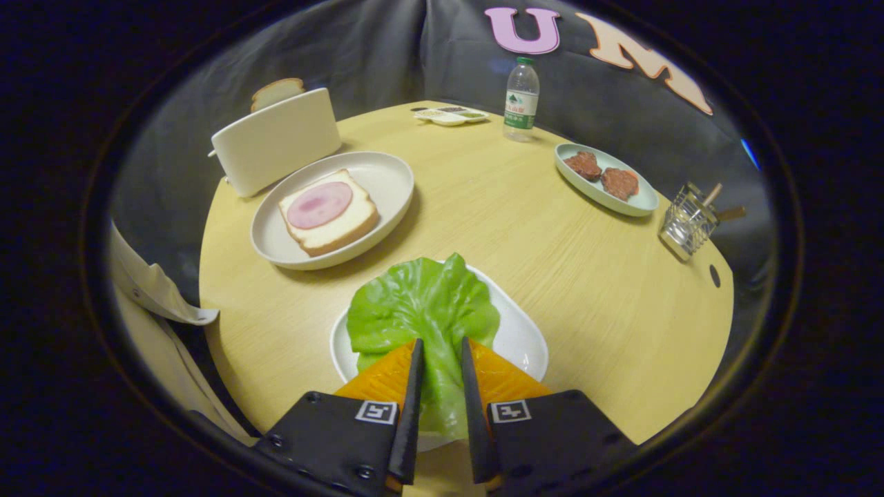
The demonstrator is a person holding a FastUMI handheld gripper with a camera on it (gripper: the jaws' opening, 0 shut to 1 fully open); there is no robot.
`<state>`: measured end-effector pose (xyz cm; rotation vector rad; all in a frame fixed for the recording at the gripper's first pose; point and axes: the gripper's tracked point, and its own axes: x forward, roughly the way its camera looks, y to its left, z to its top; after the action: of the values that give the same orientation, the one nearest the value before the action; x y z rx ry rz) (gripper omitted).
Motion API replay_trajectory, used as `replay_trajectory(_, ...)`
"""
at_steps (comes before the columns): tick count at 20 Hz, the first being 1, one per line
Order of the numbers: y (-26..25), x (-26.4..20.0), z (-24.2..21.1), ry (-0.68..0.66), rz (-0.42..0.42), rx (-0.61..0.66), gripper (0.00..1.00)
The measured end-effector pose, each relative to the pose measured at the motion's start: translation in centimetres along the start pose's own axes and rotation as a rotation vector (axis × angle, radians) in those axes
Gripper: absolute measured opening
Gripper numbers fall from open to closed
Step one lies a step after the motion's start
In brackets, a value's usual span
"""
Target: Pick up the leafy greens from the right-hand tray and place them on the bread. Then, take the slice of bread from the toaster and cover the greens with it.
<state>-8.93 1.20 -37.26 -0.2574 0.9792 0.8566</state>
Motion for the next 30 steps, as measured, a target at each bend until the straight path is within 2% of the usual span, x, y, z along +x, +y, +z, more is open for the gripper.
replay_trajectory(6,-0.2,0.1,0.1,0.012,-0.049,-0.005,0.14)
replay_trajectory(7,0.2,0.1,0.1,0.017,-0.038,-0.007,0.14)
replay_trajectory(8,-0.3,0.3,0.2,0.003,-0.064,-0.020,0.13)
replay_trajectory(9,0.1,-0.4,0.4,0.013,-0.063,-0.019,0.04)
replay_trajectory(22,2.4,-3.5,5.1,-0.036,-0.142,-0.018,0.04)
replay_trajectory(30,5.7,-4.1,10.3,-0.088,-0.125,-0.081,0.04)
